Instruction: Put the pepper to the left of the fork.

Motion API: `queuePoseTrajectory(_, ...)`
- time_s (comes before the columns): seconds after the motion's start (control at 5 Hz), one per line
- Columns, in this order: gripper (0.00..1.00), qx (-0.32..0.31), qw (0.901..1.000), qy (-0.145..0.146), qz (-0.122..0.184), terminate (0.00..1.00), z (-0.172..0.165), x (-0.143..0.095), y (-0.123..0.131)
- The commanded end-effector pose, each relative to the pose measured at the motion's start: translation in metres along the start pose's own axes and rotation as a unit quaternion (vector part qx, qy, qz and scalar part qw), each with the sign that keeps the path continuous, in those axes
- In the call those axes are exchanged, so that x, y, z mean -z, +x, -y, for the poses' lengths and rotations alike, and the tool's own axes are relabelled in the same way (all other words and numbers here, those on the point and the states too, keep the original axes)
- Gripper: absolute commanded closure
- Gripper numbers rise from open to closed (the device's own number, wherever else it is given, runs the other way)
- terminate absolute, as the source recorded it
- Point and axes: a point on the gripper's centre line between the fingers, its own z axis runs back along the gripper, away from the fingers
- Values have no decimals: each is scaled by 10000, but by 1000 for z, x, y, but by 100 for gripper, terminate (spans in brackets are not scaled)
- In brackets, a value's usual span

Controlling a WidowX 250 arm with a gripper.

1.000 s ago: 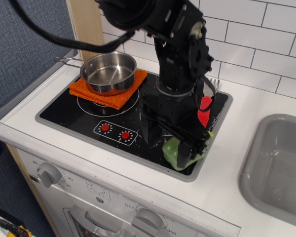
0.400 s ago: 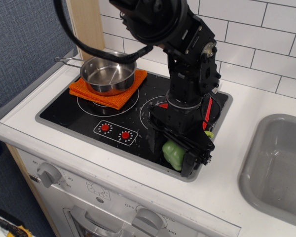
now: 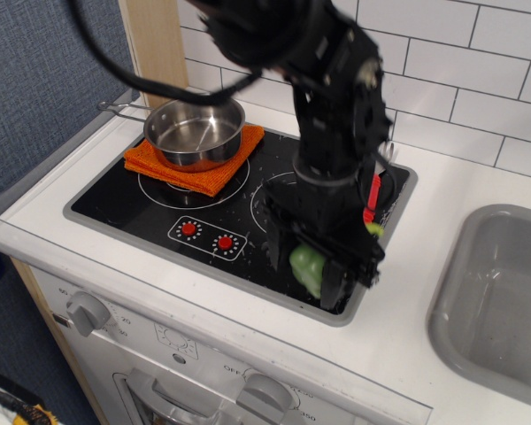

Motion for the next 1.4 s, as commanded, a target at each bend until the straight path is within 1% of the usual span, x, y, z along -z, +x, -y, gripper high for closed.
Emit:
queuePoseTrajectory(0.0, 100, -1090, 9914, 70, 719, 0, -39, -52, 21)
queuePoseTrajectory(0.2, 100, -1693, 9846, 9, 439, 0, -58, -27, 41)
queuePoseTrajectory(0.4, 100, -1921, 9809, -32, 313, 0, -79, -11, 63)
queuePoseTrajectory(0.6, 100, -2033, 9788, -35, 256, 0, -97, 1, 80)
queuePoseTrajectory(0.8, 100, -1958, 9805, -29, 146, 0, -101, 10, 89)
queuePoseTrajectory(1.0, 100, -1858, 9825, -31, 87, 0, -98, 13, 90)
queuePoseTrajectory(1.2, 0, -1699, 9854, -30, 109, 0, -95, 7, 91)
